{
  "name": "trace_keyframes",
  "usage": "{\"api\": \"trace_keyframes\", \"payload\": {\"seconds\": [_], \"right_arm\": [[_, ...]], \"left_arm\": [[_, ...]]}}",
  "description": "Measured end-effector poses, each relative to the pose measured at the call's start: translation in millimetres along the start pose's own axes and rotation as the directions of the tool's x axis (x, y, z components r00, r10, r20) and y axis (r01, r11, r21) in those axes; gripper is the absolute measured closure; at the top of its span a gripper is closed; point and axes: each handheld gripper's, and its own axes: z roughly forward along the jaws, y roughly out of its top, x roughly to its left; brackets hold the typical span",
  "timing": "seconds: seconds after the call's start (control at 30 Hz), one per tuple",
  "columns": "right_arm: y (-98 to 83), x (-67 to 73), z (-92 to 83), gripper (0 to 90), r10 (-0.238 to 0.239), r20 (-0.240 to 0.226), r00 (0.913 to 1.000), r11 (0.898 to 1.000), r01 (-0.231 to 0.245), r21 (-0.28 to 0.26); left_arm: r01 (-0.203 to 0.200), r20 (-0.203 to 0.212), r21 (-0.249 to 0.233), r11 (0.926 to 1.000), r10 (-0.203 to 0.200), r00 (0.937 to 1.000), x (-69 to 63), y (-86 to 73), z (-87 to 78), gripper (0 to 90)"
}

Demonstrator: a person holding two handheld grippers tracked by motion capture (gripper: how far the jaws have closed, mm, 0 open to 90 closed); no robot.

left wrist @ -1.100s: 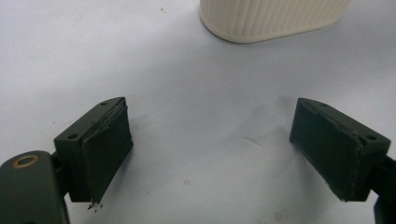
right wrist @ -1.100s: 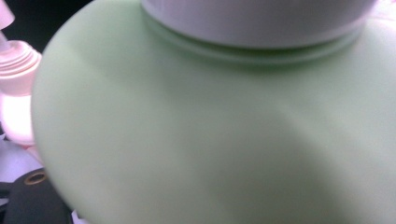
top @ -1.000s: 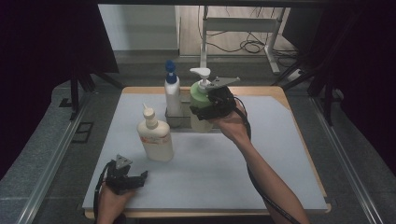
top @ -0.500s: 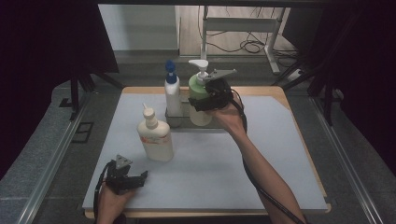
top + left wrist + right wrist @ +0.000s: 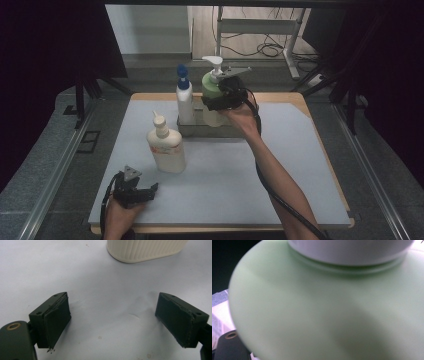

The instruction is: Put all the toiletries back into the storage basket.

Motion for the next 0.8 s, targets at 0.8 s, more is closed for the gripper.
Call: {"api": "trace_keyframes", "payload": {"seconds": [0.8], "right_arm": [[1.0, -18.6, 32.1, 11.9, 0.019, 0.051, 0.9985, 1.000, -0.019, 0.009]], "left_arm": [[0.000, 0.001, 0.003, 1.0000, 0.000, 1.0000, 0.1, 0.0, -0.1, 11.9]]}}
